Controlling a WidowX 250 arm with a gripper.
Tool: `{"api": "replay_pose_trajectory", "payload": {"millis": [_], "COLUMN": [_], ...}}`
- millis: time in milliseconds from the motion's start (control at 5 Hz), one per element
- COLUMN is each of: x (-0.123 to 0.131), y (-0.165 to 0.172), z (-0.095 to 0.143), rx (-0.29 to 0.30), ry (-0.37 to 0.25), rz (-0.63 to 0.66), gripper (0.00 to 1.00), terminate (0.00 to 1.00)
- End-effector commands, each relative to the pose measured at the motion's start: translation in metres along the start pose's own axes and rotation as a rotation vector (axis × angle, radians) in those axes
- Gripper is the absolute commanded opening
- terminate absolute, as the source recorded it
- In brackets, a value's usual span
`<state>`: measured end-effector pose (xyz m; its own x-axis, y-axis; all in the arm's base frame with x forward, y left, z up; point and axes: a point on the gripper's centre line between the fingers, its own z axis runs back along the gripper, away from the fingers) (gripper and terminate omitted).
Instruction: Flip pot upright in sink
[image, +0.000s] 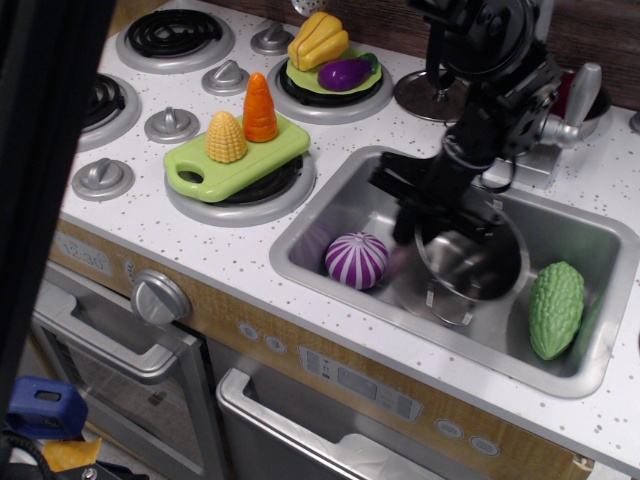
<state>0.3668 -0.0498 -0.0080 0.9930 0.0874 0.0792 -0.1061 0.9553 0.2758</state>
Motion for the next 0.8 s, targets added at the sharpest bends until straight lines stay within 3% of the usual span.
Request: {"api": "replay_pose_trajectory", "payload": {"millis": [0,200,400,600], "x": [0.0109,0.0082,0.0082,0.0082], "y": [0.0167,0.0223,0.0223,0.0223], "z": [0.0195,0.0117,0.0117,0.0117], "rx": [-0.125,-0.223,-0.223,-0.223], "ry": [-0.050,-0.077,-0.077,-0.077], "rz": [0.042,0.038,0.038,0.038], "gripper": [0.00,1.00,1.00,1.00], "terminate": [0.00,0.00,0.00,1.00]}}
